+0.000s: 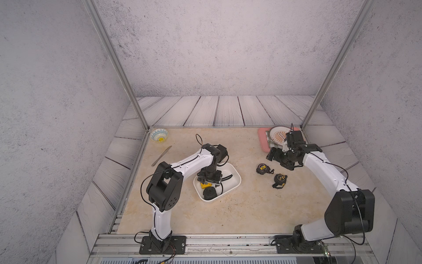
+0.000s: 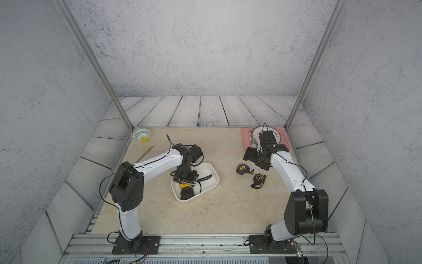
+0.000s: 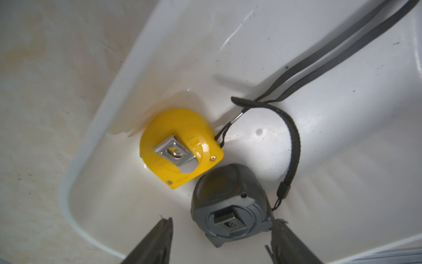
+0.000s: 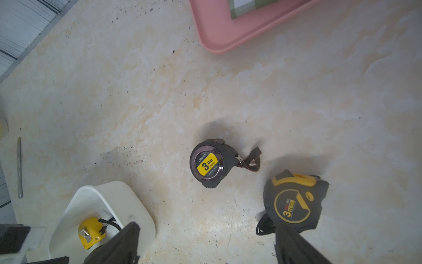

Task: Take the tape measure out of the storage box
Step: Pick up the tape measure from the storage box.

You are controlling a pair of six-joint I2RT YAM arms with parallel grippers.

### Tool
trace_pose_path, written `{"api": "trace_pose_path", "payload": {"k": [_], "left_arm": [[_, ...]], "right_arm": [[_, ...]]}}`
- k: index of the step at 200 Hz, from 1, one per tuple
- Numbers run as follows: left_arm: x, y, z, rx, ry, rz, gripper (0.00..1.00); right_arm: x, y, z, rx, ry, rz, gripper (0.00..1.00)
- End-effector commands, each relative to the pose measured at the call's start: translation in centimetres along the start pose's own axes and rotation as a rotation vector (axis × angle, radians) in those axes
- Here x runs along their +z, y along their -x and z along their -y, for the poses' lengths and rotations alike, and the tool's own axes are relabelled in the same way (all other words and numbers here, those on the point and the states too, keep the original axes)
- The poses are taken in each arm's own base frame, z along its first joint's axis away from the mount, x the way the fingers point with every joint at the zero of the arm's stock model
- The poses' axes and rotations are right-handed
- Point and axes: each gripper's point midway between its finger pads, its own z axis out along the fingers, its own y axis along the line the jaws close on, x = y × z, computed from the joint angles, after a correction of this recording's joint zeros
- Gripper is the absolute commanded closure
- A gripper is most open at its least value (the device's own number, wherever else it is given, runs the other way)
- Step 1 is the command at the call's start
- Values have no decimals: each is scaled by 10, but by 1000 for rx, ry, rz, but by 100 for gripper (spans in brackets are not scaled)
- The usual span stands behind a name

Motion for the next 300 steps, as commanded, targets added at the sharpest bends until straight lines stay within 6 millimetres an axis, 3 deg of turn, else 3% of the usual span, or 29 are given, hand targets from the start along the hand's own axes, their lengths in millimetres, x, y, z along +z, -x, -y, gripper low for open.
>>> {"api": "trace_pose_path", "payload": {"k": [1, 102, 217, 300], "left_arm": [[3, -9, -5, -28, 45, -48, 25], [20, -5, 18, -162, 36, -72, 23], [30, -10, 12, -305, 82, -6, 16], [22, -12, 6, -428, 80, 45, 14]], "right_arm": [[2, 0, -4, -14, 12, -14, 6], [0, -19, -10, 12, 70, -70, 6], [-4, -29, -17, -1, 116, -101, 4], [1, -31, -20, -1, 127, -130, 4]]}}
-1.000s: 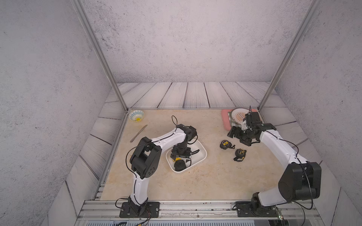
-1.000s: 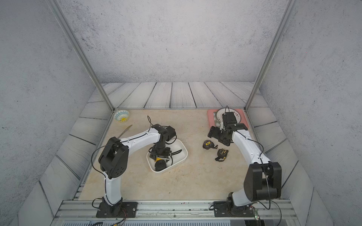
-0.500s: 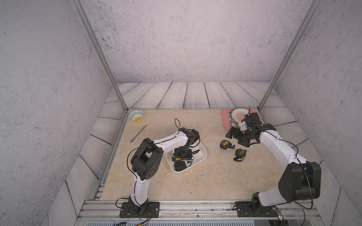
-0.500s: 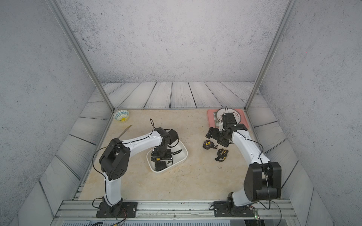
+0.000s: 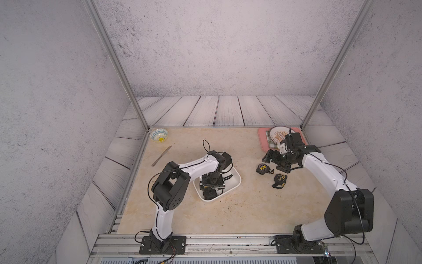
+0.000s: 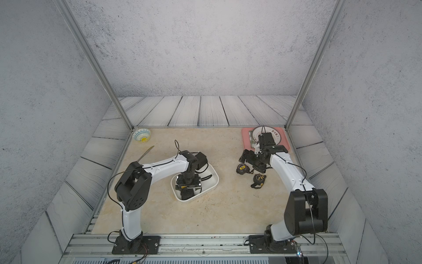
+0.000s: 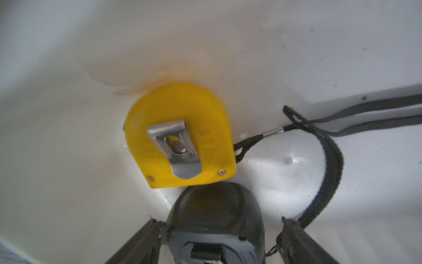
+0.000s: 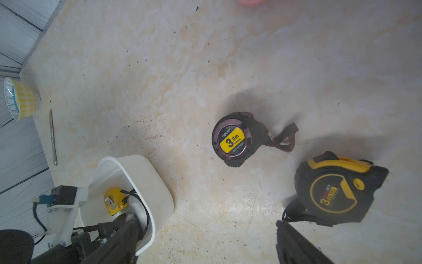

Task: Take the tape measure out of the storage box
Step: Pick up the tape measure from the storage box.

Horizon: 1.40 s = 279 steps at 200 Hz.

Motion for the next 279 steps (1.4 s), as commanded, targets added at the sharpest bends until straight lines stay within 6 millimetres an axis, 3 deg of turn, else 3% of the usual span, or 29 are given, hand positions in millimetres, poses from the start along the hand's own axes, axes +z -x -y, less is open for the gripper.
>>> {"api": "trace_pose_path", "payload": {"k": [1, 76, 205, 226, 263, 279], "left_arm": [[-10, -3, -5, -49, -3, 27, 14], [1, -10, -11, -70, 23, -6, 10], [34, -17, 3, -50, -12, -68, 12], [33, -15, 4, -44, -19, -62, 26], [27, -10, 7, -31, -22, -43, 74], [22, -7, 9, -22, -26, -36, 86]], "right_arm": [[-1, -7, -3, -7, 10, -23, 4], [3, -4, -3, -1, 11, -33, 4], [8, -1, -2, 2, 2, -41, 4], [7, -1, -2, 3, -3, -40, 4], [6, -1, -2, 4, -4, -36, 4], [5, -1, -2, 3, -6, -33, 4]]}}
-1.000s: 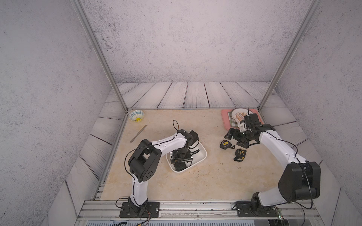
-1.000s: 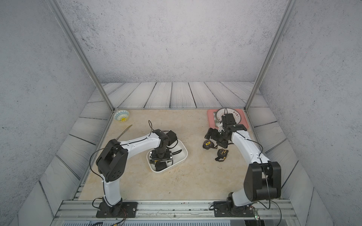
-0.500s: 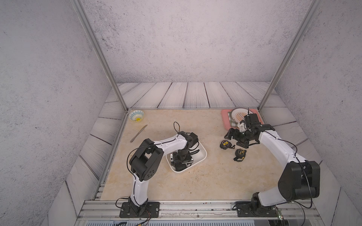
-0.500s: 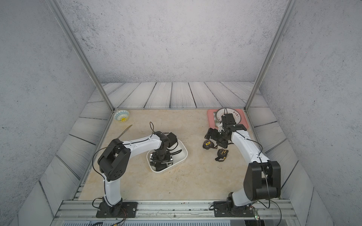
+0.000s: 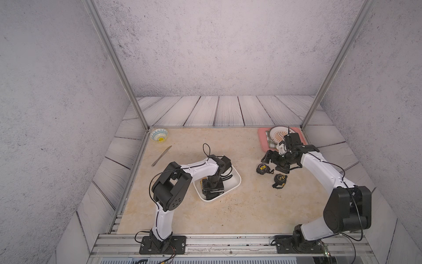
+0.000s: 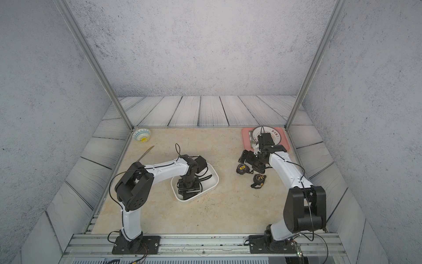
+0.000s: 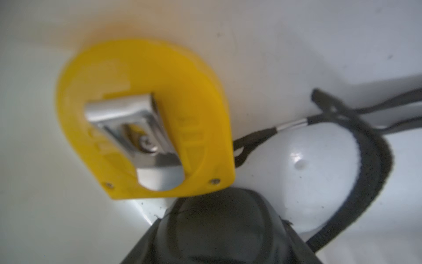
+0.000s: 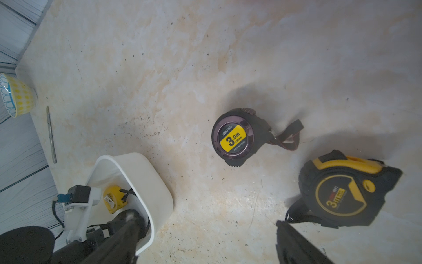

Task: Take the tape measure out of the storage box
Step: Pick up the tape measure from the storage box.

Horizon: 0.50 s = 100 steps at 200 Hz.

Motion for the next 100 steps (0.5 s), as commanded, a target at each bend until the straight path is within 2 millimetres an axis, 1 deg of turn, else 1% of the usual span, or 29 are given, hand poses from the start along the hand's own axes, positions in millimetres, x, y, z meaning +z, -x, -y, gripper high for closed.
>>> {"api": "trace_pose_path", "payload": {"k": [1, 18, 30, 72, 100], "left_arm": [[0, 6, 3, 16, 10, 15, 87], [-7, 9, 5, 22, 4, 27, 100], [-14, 13, 7, 27, -2, 39, 100], [-49, 27, 17, 54, -33, 100, 100], [-80, 40, 23, 67, -64, 154, 100]], "right_arm": [[-3, 2, -2, -3, -7, -2, 4], [-4, 1, -1, -2, -11, 0, 4], [-5, 1, -1, -2, -13, 3, 4], [-9, 2, -3, -16, -5, 14, 4], [-15, 6, -12, -40, 20, 28, 4]]}}
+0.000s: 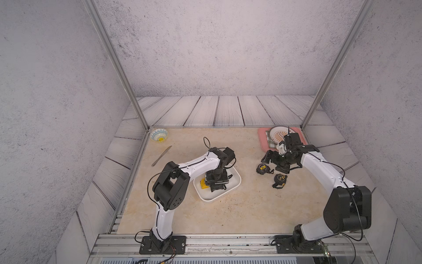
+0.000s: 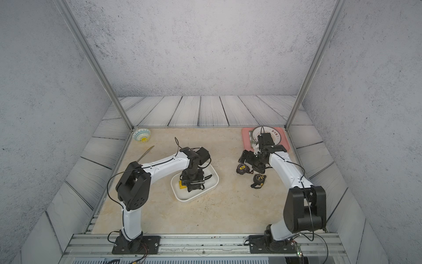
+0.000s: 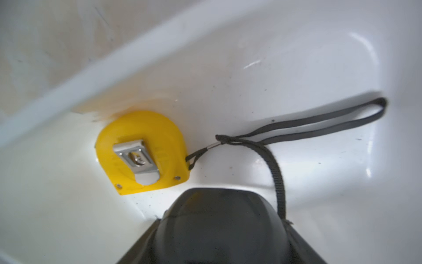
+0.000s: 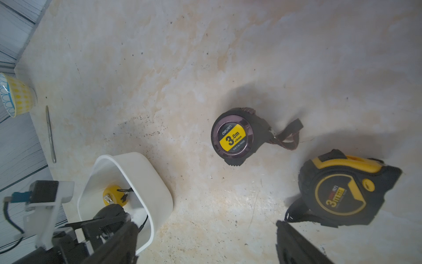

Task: Take the tape measure out of the storage box
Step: Pick up the tape measure from the storage box, then place the tape measure at the center of the board.

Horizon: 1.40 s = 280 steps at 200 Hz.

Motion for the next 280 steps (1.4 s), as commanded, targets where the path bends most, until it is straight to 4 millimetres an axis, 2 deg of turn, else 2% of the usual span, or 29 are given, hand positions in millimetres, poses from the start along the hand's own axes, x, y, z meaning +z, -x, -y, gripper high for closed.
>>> {"api": "trace_pose_path", "payload": {"k": [1, 64, 114, 159, 186, 224, 255, 280], "left_arm": [[-28, 12, -5, 23, 14, 42, 100], [-96, 53, 16, 27, -132, 145, 100], [-131, 78, 35, 57, -255, 170, 100], [-178, 91, 66, 81, -506, 164, 100], [-205, 94, 80, 107, -659, 179, 100], [-252, 95, 107, 188, -1006, 264, 100], [-282, 107, 105, 172, -1288, 417, 100], [-290, 122, 100, 69, -1384, 407, 100]], "right_arm": [[-15, 7, -12, -40, 22, 31, 4], [-33, 9, -37, -82, 137, 69, 5], [-48, 10, -62, -136, 261, 102, 5], [-66, 14, -105, -146, 501, 120, 5], [-72, 21, -119, -111, 585, 125, 5], [-83, 27, -126, -94, 607, 151, 5], [-87, 27, -125, -47, 602, 149, 5], [-92, 27, -123, -32, 591, 169, 5]]}}
